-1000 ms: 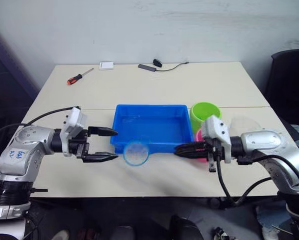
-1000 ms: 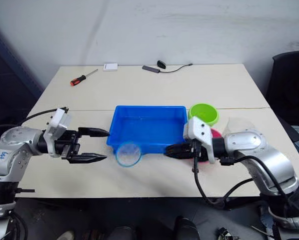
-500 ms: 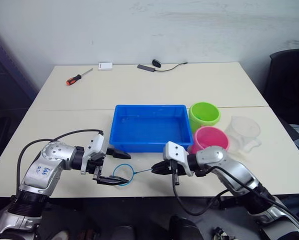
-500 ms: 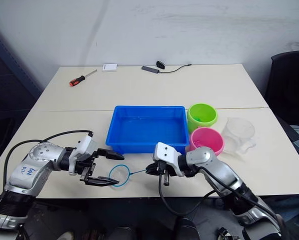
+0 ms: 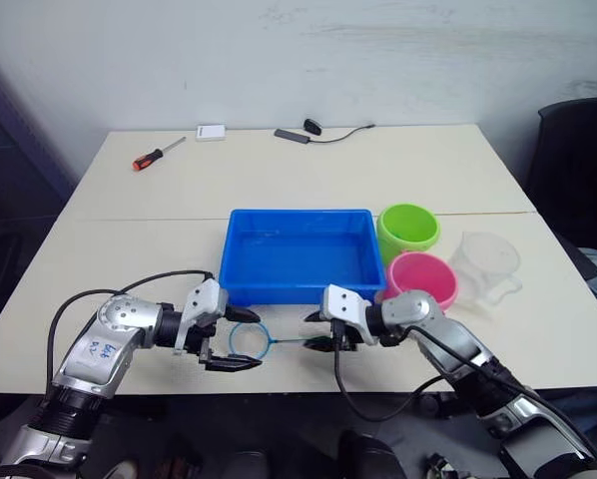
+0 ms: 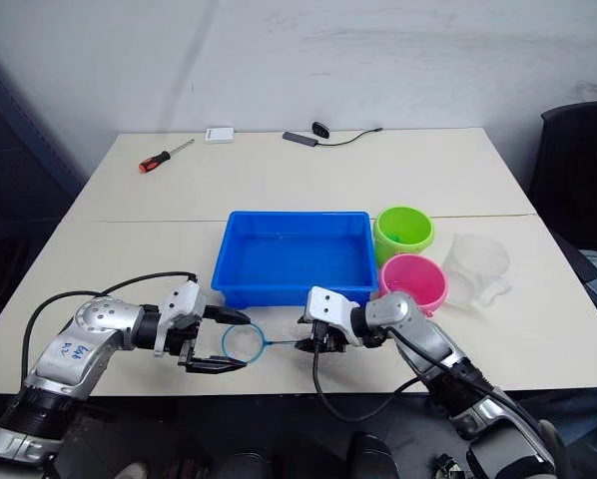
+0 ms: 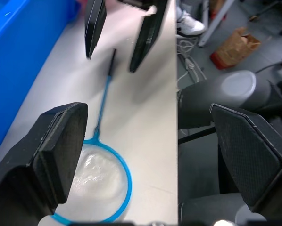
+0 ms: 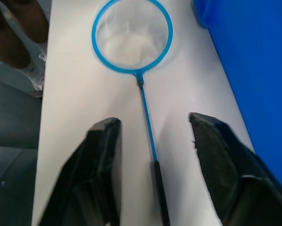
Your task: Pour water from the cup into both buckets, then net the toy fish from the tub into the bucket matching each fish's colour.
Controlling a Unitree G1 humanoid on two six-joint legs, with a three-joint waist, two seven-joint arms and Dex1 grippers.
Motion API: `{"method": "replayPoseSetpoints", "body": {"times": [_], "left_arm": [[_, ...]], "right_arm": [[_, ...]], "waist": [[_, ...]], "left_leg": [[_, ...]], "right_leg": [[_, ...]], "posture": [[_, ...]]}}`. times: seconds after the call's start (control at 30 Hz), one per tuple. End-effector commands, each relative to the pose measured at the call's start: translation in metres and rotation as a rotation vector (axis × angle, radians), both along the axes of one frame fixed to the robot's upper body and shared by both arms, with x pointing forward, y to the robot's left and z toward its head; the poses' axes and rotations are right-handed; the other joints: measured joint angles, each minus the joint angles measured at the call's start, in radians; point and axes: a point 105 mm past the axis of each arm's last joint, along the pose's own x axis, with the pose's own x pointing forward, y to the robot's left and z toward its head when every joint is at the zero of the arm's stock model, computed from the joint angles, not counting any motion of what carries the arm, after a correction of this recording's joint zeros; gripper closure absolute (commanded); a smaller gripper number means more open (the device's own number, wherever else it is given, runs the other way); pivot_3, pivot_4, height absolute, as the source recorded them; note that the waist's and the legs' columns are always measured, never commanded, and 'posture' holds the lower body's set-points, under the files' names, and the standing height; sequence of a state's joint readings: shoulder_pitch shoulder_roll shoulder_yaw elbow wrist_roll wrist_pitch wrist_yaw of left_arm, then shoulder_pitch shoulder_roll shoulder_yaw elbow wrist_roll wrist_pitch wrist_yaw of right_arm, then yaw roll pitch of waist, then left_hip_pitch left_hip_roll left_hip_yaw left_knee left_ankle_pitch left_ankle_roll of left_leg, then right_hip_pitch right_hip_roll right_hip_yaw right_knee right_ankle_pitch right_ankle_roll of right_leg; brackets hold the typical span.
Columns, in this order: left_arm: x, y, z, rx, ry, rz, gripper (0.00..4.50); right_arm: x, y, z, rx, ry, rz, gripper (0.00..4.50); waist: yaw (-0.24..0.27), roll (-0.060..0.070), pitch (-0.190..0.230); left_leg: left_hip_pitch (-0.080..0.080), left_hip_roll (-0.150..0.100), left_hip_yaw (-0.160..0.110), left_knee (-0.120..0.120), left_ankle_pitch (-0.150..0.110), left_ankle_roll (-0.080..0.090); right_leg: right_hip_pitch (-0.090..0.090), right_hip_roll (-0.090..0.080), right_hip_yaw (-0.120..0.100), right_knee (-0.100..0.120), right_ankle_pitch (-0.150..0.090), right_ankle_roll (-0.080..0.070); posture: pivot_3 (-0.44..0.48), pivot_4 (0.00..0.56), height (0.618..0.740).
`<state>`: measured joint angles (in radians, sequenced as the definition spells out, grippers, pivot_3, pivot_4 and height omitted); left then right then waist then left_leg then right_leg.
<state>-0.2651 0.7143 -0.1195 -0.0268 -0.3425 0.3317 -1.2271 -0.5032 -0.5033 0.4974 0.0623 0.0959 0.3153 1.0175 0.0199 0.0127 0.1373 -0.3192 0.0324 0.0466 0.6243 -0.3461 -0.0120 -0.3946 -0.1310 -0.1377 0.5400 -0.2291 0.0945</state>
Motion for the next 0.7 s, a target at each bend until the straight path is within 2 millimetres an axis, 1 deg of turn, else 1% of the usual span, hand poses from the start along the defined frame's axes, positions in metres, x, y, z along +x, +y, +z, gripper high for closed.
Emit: {"method": "replayPoseSetpoints", "body": {"times": [0.03, 0.17, 0.23, 0.37, 0.47, 0.57, 0.63, 0.67, 0.7], "left_arm": [[0.004, -0.002, 0.006, 0.0, -0.049, 0.055, 0.0], [0.006, 0.008, 0.008, -0.04, -0.089, 0.197, 0.0], [0.004, 0.013, 0.006, -0.06, -0.086, 0.268, 0.0], [-0.002, 0.025, -0.002, -0.08, -0.087, 0.425, 0.0], [-0.005, 0.036, -0.017, -0.029, -0.087, 0.558, 0.0], [-0.012, 0.046, -0.032, -0.015, -0.063, 0.637, 0.0], [-0.015, 0.05, -0.037, -0.014, -0.05, 0.676, 0.0], [-0.018, 0.051, -0.04, -0.017, -0.046, 0.688, 0.0], [-0.02, 0.052, -0.042, -0.015, -0.046, 0.696, 0.0]], "right_arm": [[0.001, -0.009, 0.015, 0.0, -0.051, -0.006, 2.21], [-0.012, -0.031, 0.034, 0.035, -0.041, -0.093, 2.21], [-0.02, -0.042, 0.036, 0.052, -0.027, -0.143, 2.21], [-0.035, -0.065, 0.031, 0.054, -0.012, -0.263, 2.21], [-0.043, -0.078, 0.026, 0.056, 0.004, -0.35, 2.21], [-0.048, -0.087, 0.018, 0.048, 0.021, -0.408, 2.21], [-0.05, -0.09, 0.016, 0.046, 0.026, -0.428, 2.21], [-0.051, -0.09, 0.016, 0.049, 0.028, -0.436, 2.21], [-0.052, -0.091, 0.015, 0.051, 0.029, -0.44, 2.21]], "waist": [[0.001, 0.0, 0.0], [0.003, 0.001, 0.0], [0.003, 0.0, 0.0], [0.005, 0.001, -0.001], [0.006, 0.001, -0.001], [0.005, 0.003, -0.002], [0.005, 0.002, -0.003], [0.005, 0.002, -0.003], [0.005, 0.002, -0.003]], "left_leg": [[0.0, 0.0, 0.0, 0.0, 0.0, 0.0], [0.0, 0.0, -0.001, 0.0, 0.0, 0.0], [0.0, 0.0, -0.001, 0.0, 0.0, 0.0], [-0.001, 0.001, -0.007, 0.0, -0.005, 0.001], [-0.001, 0.003, -0.006, 0.001, -0.009, -0.004], [-0.001, 0.005, -0.006, 0.002, -0.009, -0.005], [-0.001, 0.005, -0.006, 0.002, -0.01, -0.005], [-0.001, 0.005, -0.006, 0.002, -0.01, -0.004], [-0.001, 0.005, -0.006, 0.002, -0.01, -0.004]], "right_leg": [[0.0, 0.0, 0.0, 0.0, 0.0, 0.0], [0.0, 0.0, 0.0, -0.001, 0.0, 0.0], [0.0, 0.0, 0.0, -0.001, 0.0, 0.0], [0.002, -0.001, 0.0, -0.006, -0.001, 0.002], [0.003, -0.001, 0.001, -0.007, -0.004, 0.002], [0.003, 0.0, 0.002, -0.01, -0.005, 0.002], [0.002, 0.0, 0.002, -0.009, -0.005, 0.002], [0.002, 0.0, 0.002, -0.009, -0.006, 0.0], [0.002, 0.0, 0.002, -0.01, -0.01, -0.006]], "posture": [[0.0, 0.15, 0.74], [0.0, 0.15, 0.74], [0.0, 0.15, 0.74], [0.0, 0.15, 0.74], [0.0, 0.15, 0.74], [0.0, 0.15, 0.74], [0.0, 0.15, 0.74], [0.0, 0.15, 0.74], [0.0, 0.15, 0.74]]}}
